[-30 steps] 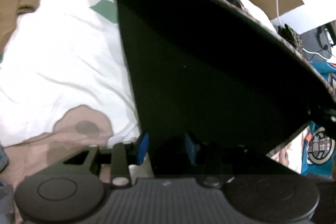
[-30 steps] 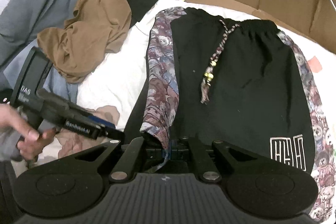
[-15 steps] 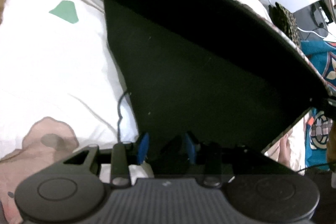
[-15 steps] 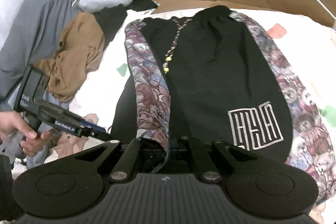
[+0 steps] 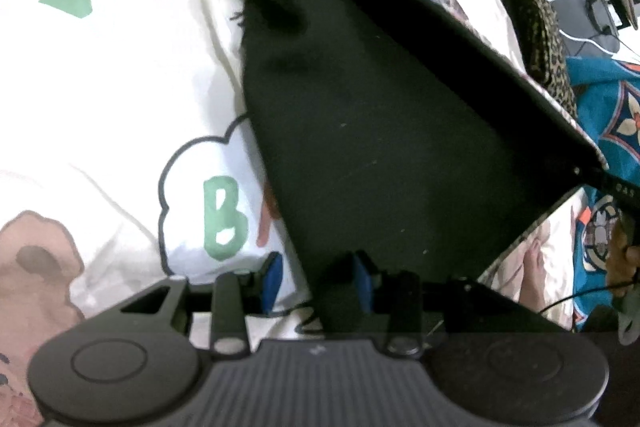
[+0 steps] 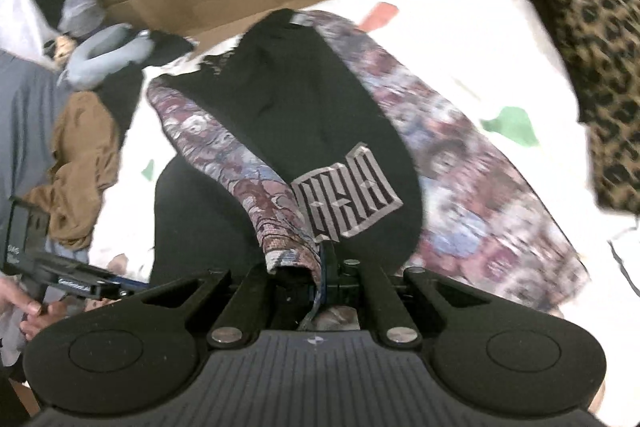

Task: Fold clothes
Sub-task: 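Lift both grippers and fold the shorts in half lengthwise, one leg over the other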

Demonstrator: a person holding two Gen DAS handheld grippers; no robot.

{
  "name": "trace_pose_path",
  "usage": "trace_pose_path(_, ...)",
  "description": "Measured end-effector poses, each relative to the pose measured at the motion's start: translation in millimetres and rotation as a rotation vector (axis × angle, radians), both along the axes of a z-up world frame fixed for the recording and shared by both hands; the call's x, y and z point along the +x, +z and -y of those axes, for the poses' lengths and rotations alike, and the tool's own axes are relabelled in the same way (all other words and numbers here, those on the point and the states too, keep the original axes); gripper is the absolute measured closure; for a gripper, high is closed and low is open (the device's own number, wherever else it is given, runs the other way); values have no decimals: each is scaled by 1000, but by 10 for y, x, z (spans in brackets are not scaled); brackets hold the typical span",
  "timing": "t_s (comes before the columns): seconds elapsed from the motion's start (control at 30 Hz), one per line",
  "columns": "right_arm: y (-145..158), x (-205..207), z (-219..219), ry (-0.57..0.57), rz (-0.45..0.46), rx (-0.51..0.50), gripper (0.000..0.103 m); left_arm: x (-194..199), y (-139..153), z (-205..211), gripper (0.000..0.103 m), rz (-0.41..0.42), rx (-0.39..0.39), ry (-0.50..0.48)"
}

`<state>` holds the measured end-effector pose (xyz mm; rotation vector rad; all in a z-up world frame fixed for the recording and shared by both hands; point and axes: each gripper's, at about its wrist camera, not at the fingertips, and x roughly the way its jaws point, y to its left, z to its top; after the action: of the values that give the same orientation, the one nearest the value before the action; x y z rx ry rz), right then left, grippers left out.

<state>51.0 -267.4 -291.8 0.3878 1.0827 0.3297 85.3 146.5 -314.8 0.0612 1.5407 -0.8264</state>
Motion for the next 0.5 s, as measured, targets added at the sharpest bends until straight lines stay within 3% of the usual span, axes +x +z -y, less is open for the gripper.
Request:
trace_pose_path(0.27,-79,-79,232,-62,-32,-31,102,-62,-71,-61,63,-65,-13,-11)
trace_pose_path(0.5,-347,-111,451,-152,-107,-39,102,-217,-124,-1,59,-121,-46,-57)
